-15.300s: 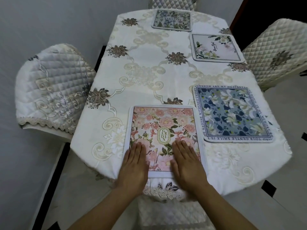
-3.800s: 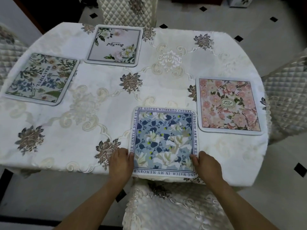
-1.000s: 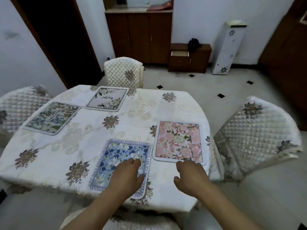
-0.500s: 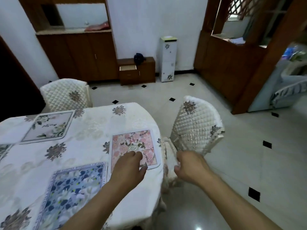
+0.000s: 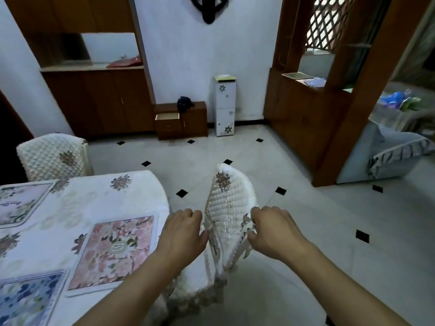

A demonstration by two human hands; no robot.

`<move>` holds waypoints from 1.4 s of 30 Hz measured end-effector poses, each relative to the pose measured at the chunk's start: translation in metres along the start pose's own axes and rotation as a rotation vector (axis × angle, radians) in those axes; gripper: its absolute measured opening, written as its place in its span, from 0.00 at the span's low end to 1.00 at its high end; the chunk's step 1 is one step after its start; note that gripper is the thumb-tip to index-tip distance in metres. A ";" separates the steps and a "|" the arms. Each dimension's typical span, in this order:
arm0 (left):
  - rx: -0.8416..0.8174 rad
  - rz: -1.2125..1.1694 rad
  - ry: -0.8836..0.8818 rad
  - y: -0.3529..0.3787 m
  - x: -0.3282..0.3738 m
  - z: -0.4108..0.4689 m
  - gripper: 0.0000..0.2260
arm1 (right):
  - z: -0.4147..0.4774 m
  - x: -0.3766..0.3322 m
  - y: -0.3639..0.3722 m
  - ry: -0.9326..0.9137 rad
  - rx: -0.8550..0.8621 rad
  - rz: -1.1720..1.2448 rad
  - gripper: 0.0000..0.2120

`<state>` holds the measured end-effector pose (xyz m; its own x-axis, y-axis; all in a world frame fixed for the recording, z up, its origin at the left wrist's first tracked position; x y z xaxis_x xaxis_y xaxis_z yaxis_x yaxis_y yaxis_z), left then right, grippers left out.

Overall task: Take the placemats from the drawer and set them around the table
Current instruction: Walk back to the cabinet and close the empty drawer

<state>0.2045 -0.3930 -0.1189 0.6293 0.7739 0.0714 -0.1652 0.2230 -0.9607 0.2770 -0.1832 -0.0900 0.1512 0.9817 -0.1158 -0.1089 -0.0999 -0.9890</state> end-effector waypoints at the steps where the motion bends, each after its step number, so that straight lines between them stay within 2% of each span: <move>1: -0.004 0.011 -0.002 0.002 0.011 0.010 0.13 | 0.005 0.015 -0.002 0.002 -0.003 -0.003 0.09; 10: -0.086 0.098 0.002 0.029 0.056 0.105 0.15 | 0.067 0.098 0.009 0.011 -0.030 -0.013 0.12; 24: -0.154 0.138 0.106 0.104 0.072 0.322 0.14 | 0.242 0.221 0.015 0.070 -0.066 -0.038 0.10; 30: -0.171 0.146 -0.004 0.131 0.077 0.397 0.17 | 0.323 0.270 0.028 0.003 -0.104 -0.011 0.11; 42: -0.192 0.200 -0.369 0.181 0.112 0.559 0.16 | 0.524 0.402 0.027 -0.294 -0.160 -0.034 0.13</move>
<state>-0.1797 0.0654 -0.1350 0.2817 0.9574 -0.0632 -0.0901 -0.0392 -0.9952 -0.1798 0.2936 -0.1156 -0.1400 0.9874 -0.0740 0.0505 -0.0675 -0.9964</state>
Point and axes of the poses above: each hand's wrist, its own z-axis towards the middle knuckle, its own y-axis out of the palm, x = y × z, the point moved 1 cm from there along z, towards the middle knuckle, and after that the axes turned 5 degrees about y, right-handed, at the moved point
